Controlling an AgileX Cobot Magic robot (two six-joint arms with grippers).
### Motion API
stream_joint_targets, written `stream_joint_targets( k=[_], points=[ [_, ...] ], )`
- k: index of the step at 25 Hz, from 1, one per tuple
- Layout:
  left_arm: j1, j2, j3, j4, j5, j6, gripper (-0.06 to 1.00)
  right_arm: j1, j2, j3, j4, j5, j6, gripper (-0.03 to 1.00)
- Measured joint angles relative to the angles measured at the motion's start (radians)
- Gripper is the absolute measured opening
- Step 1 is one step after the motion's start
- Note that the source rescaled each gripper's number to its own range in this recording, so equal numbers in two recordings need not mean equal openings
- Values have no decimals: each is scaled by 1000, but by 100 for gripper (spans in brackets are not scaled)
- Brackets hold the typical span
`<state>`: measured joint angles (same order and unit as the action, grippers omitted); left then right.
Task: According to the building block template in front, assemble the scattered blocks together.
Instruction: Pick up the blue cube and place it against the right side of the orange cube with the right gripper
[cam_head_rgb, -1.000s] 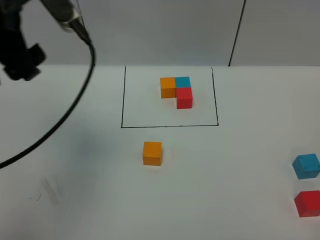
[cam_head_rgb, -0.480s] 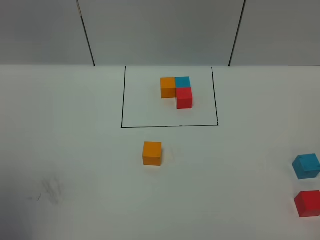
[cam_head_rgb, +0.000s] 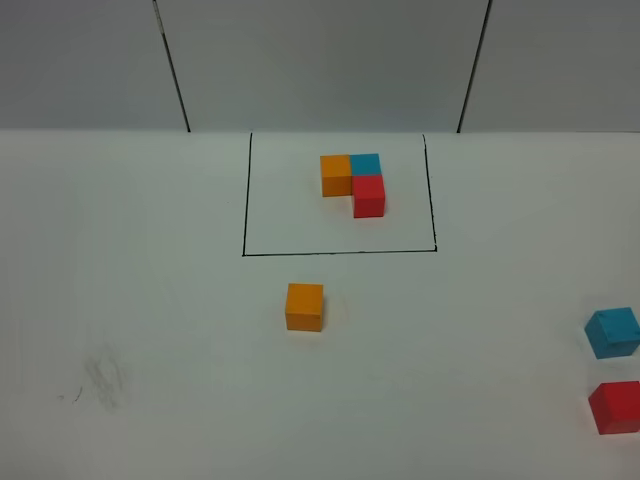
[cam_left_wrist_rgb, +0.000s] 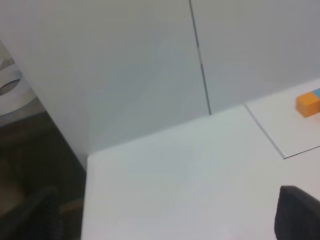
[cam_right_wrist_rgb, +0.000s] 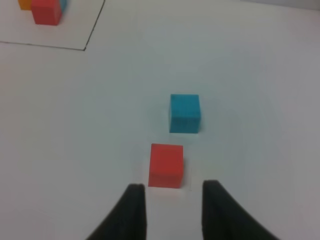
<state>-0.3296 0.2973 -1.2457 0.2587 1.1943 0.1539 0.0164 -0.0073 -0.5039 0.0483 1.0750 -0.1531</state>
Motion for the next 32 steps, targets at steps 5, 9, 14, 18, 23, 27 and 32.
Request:
stream_joint_targets(
  k=[5, 9, 14, 18, 23, 27, 32],
  points=[
    [140, -90, 63, -94, 0, -14, 89, 0, 0, 0, 0, 0, 0, 0],
    [255, -178, 183, -131, -22, -77, 88, 0, 0, 0, 0, 0, -1, 0],
    [377, -287, 367, -141, -97, -154, 87, 0, 0, 0, 0, 0, -1, 0],
    [419, -305, 489, -156, -96, -191, 85, 0, 0, 0, -1, 0, -1, 0],
    [424, -305, 617, -168, -123, -239, 83, 0, 0, 0, -2, 0, -1, 0],
    [425, -305, 690, -171, -149, -267, 81, 0, 0, 0, -2, 0, -1, 0],
    [425, -305, 734, -172, -140, -272, 77, 0, 0, 0, -3, 0, -1, 0]
  ],
)
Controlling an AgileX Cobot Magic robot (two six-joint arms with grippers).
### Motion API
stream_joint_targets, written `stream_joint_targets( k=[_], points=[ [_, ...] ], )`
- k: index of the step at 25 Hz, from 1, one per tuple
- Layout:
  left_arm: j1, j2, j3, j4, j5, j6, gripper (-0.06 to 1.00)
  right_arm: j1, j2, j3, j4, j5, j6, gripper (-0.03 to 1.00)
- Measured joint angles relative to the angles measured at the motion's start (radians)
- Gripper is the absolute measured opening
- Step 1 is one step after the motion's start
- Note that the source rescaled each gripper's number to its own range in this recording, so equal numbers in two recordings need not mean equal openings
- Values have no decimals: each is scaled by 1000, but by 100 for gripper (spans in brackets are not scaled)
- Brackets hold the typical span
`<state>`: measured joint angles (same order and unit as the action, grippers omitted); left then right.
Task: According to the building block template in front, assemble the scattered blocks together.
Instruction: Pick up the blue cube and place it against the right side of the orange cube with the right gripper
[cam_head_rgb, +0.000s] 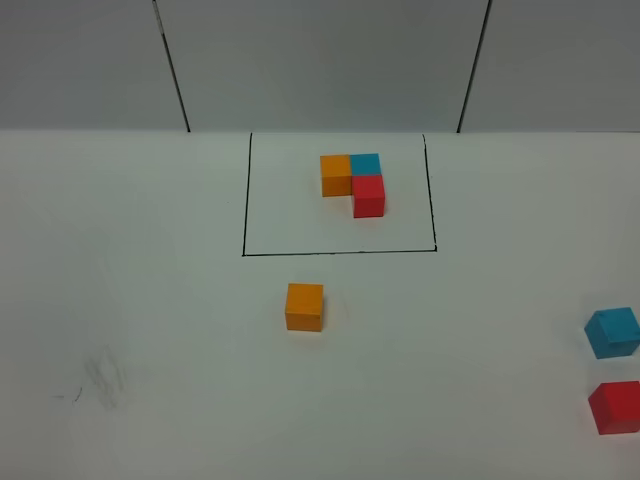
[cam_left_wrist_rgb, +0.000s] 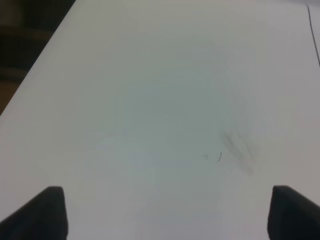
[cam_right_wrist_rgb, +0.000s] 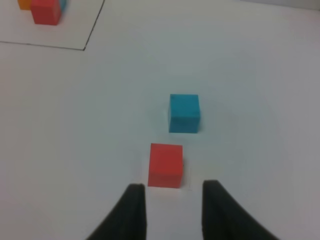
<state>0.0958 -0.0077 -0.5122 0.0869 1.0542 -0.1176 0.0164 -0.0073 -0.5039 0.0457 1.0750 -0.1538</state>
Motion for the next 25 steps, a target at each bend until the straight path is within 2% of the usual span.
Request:
stream_joint_targets(
  k=[16, 25],
  points=[
    [0, -1, 6, 0, 10, 4, 39, 0, 0, 0, 0, 0, 0, 0],
    [0, -1, 6, 0, 10, 4, 29, 0, 0, 0, -3, 0, 0, 0]
  ],
)
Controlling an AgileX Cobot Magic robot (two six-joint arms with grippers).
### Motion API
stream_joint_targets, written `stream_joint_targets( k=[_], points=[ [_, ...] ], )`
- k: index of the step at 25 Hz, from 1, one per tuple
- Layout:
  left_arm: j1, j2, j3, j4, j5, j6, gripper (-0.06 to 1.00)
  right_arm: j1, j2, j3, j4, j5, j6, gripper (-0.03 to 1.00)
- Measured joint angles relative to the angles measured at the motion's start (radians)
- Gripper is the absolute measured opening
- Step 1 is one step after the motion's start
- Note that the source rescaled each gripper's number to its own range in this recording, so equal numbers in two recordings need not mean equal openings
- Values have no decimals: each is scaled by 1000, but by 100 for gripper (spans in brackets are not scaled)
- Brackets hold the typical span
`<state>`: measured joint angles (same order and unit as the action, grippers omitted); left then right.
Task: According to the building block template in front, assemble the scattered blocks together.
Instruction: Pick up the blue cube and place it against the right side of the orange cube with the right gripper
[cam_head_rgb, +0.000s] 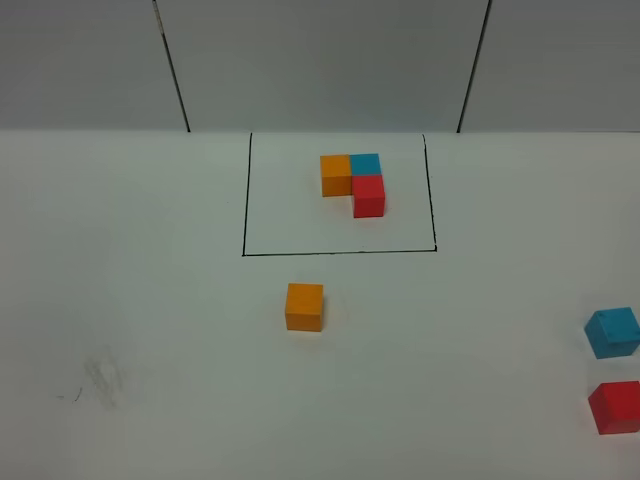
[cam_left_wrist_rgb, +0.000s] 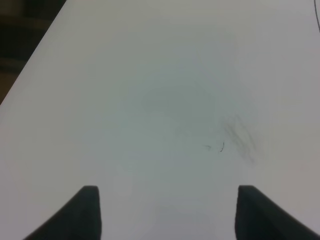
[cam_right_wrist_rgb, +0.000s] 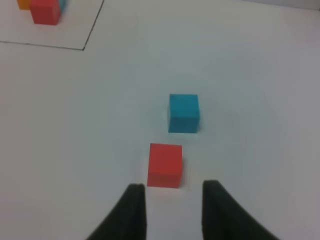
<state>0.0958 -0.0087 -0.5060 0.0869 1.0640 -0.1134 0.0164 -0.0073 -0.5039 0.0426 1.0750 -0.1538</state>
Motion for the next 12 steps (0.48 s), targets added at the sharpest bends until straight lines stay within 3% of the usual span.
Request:
stream_joint_targets(
  k=[12],
  points=[
    [0, 0, 0, 0, 0, 0, 28, 0, 0, 0, 46, 0, 55, 3]
  ],
)
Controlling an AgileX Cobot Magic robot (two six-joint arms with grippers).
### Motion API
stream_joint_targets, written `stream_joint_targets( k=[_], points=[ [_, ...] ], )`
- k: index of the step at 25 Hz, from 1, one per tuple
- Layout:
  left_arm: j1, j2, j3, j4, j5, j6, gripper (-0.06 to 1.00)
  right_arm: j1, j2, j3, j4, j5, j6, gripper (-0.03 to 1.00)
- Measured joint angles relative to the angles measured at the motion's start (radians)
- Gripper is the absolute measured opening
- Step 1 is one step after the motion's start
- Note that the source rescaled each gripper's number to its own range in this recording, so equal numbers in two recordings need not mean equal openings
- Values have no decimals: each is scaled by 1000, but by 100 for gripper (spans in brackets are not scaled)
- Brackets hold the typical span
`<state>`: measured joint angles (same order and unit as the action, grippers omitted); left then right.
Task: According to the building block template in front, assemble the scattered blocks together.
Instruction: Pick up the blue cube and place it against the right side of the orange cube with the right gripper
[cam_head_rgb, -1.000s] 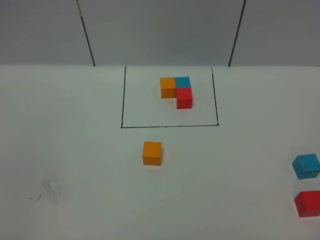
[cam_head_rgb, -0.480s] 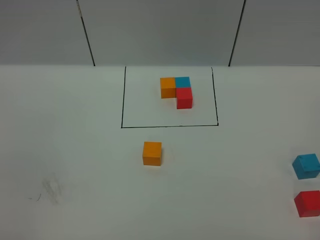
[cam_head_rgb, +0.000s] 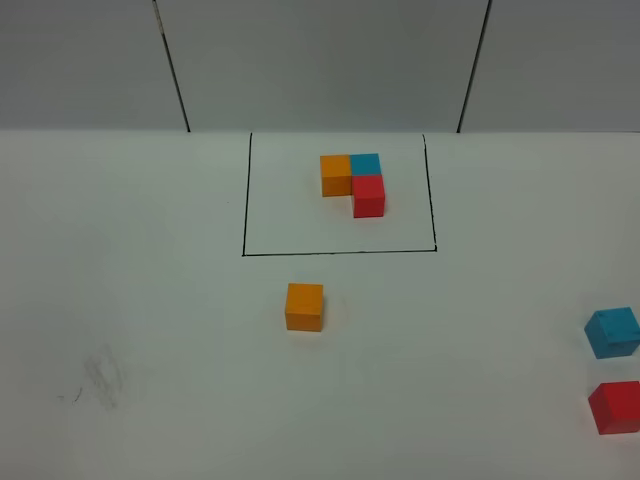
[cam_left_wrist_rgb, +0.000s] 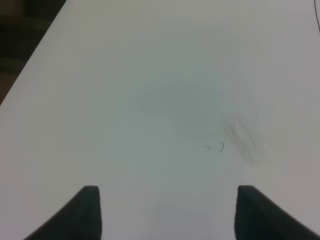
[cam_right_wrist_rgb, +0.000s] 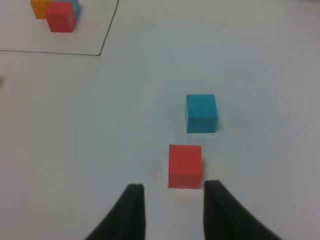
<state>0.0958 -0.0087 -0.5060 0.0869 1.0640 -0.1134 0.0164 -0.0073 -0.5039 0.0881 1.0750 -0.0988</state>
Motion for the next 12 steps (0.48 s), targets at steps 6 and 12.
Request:
stream_joint_targets(
  k=[6, 12],
  points=[
    [0, 0, 0, 0, 0, 0, 28, 0, 157, -33, 8, -33, 79, 47],
    [0, 0, 0, 0, 0, 0, 28, 0, 506, -132, -66, -100, 56, 96]
  ],
)
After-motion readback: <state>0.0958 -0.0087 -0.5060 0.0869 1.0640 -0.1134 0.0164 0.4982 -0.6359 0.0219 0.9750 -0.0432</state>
